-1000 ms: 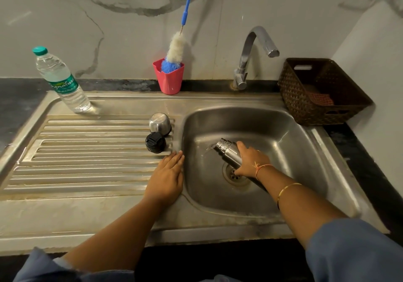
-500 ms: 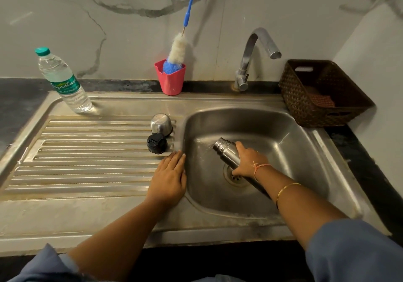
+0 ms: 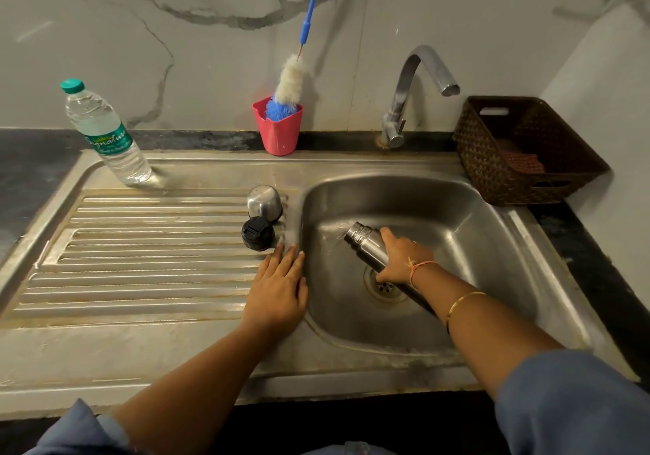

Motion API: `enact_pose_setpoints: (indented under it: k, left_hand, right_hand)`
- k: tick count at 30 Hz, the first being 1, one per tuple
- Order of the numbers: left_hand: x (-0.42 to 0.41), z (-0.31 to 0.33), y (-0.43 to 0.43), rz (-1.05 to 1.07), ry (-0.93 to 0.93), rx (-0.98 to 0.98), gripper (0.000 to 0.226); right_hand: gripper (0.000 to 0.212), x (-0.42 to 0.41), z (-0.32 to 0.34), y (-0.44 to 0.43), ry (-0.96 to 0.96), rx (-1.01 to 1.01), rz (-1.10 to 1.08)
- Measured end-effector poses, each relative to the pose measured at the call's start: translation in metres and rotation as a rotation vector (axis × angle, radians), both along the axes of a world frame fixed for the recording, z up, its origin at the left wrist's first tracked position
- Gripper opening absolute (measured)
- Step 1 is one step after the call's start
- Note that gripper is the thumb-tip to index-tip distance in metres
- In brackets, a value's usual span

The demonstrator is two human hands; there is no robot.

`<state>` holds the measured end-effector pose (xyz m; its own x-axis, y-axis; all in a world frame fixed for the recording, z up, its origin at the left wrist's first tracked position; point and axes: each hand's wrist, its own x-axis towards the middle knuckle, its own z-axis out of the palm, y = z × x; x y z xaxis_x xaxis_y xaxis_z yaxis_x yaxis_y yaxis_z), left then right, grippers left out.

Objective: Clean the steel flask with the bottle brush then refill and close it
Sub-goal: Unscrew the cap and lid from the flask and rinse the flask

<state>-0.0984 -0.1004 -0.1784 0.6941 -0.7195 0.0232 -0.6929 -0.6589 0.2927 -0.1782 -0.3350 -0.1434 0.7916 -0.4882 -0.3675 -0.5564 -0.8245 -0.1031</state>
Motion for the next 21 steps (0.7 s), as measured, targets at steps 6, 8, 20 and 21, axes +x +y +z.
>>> enact_pose_setpoints:
  k: [6,8,20,21]
  left_hand:
    - [0.001,0.0,0.0,0.005,-0.008,-0.008,0.075]
    - [0.001,0.0,0.0,0.004,-0.008,-0.007,0.075]
    - [-0.001,0.003,0.0,0.011,-0.013,-0.026,0.076]
    - [-0.001,0.003,0.0,0.009,-0.014,-0.024,0.075]
  right_hand:
    - [0.08,0.004,0.002,0.003,0.017,0.009,0.006]
    - [0.08,0.006,0.002,0.004,0.026,0.013,0.007]
    - [0.08,0.012,0.005,0.007,0.054,-0.005,0.035]
    - [0.08,0.012,0.004,0.007,0.057,-0.011,0.039]
